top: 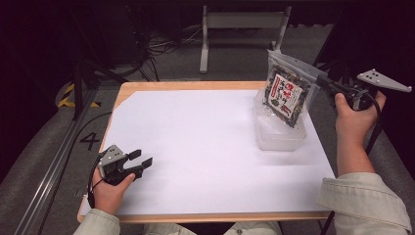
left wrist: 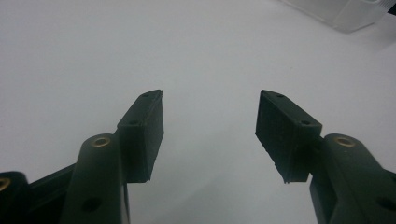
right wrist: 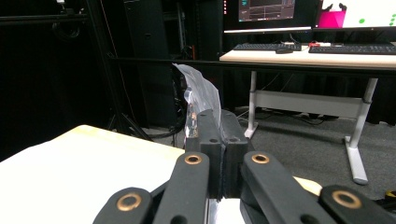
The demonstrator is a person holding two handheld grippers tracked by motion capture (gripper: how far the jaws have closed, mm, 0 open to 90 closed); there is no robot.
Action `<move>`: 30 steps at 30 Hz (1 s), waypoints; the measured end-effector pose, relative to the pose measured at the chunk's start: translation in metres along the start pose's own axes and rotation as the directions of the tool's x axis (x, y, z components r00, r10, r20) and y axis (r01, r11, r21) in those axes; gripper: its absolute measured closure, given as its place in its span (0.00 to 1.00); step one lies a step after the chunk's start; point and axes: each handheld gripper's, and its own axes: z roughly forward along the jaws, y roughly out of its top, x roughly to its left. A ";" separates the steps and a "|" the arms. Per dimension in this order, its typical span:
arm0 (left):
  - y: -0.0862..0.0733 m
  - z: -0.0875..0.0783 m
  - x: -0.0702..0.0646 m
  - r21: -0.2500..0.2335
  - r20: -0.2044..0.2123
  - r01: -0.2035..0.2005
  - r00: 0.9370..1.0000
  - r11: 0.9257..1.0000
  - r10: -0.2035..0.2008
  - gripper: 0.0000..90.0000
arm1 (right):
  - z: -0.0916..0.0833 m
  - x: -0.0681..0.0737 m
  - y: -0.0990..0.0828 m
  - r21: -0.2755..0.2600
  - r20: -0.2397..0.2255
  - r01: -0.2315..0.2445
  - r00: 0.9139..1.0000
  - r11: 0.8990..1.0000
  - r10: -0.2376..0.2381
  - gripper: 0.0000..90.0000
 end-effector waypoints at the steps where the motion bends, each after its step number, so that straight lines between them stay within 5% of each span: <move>1: 0.000 0.000 0.000 0.000 -0.001 -0.003 1.000 1.000 0.003 0.47 | -0.001 0.000 -0.001 -0.003 -0.003 -0.004 1.000 1.000 0.004 1.00; 13: 0.001 -0.001 -0.001 -0.005 0.000 -0.003 1.000 1.000 0.003 0.47 | 0.002 0.003 -0.004 0.065 0.044 0.042 0.998 0.997 -0.045 1.00; 30: 0.002 0.003 -0.002 0.000 0.007 -0.007 1.000 1.000 0.007 0.47 | -0.009 -0.010 -0.029 0.118 0.052 0.008 0.999 0.993 -0.014 1.00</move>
